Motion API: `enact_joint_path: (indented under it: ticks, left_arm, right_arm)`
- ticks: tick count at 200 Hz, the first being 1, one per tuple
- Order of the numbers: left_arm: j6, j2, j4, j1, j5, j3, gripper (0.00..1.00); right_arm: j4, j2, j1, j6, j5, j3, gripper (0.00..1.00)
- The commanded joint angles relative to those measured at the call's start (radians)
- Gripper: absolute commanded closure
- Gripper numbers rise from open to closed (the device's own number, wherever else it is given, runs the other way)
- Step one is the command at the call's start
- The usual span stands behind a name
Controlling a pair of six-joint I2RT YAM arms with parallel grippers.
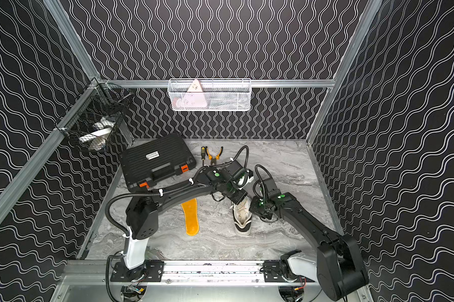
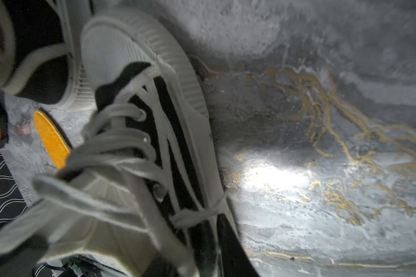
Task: Insert the insole into the shoe
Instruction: Adjust the shoe at the center of the board.
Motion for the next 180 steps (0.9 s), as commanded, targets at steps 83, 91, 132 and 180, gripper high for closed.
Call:
enact_joint_path:
  ticks: [83, 91, 132, 180]
  left_arm:
    - [-0.328, -0.261, 0.257, 0.080, 0.062, -0.440, 1.00]
    - [-0.357, -0.271, 0.279, 0.094, 0.064, -0.469, 1.00]
    - [-0.483, -0.324, 0.405, 0.145, 0.098, -0.577, 1.00]
    - [-0.495, -0.302, 0.420, 0.148, 0.124, -0.563, 1.00]
  right_arm:
    - [0.060, 0.240, -0.008, -0.162, -0.036, 0.187, 0.70]
    - [0.039, 0.233, -0.003, -0.166, -0.038, 0.203, 0.61]
    - [-0.113, 0.106, 0.023, -0.162, 0.004, 0.185, 0.43]
    - [-0.099, 0.029, 0.063, -0.076, 0.029, 0.031, 0.41]
